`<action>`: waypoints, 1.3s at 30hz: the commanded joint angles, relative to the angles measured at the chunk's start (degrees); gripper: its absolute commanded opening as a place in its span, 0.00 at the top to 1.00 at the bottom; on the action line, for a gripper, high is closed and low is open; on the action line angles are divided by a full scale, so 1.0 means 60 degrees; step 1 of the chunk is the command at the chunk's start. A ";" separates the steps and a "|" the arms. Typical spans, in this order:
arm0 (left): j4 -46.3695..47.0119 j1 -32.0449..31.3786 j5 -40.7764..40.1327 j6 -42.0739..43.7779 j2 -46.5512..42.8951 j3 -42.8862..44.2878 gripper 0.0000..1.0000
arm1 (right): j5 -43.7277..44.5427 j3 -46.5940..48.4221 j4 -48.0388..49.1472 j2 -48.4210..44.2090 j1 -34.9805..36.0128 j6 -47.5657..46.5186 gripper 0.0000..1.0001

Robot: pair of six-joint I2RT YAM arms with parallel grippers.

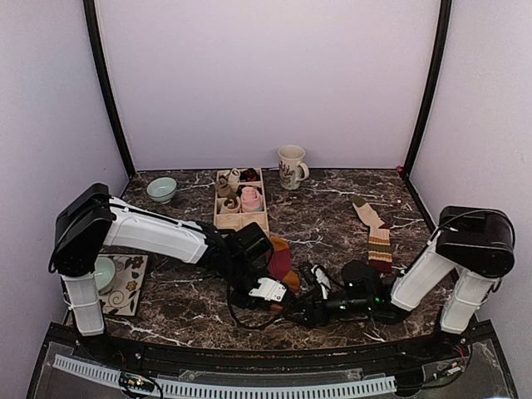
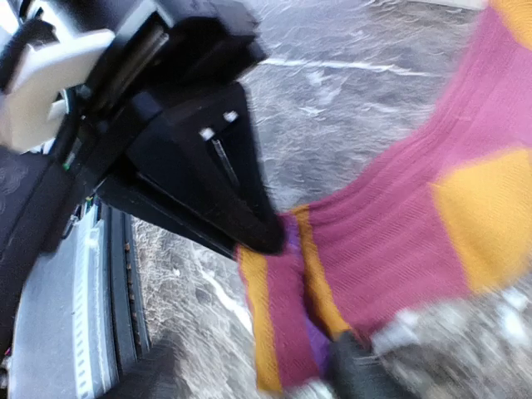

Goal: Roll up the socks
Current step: Roll the sock at the center of the board.

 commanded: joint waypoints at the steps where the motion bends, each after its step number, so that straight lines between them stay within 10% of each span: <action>1: -0.1722 0.0173 0.0745 -0.0105 0.0660 0.0563 1.00 | 0.1383 -0.0850 -0.1411 -0.0866 0.0013 -0.0584 0.01; 14: -0.4563 0.0999 0.2467 -0.0324 0.2344 0.2643 1.00 | 0.7183 -0.1091 -0.5078 -0.6523 0.1017 -0.1116 0.01; 20: -0.5376 0.1058 0.2781 -0.0267 0.2965 0.3157 1.00 | 0.6691 -0.1921 -0.5094 -0.8534 0.0820 -0.1732 0.01; 39: -0.6456 0.1429 0.3598 -0.0437 0.3788 0.3623 1.00 | 0.5861 0.0478 -0.6825 -0.5578 0.0831 -0.3909 0.00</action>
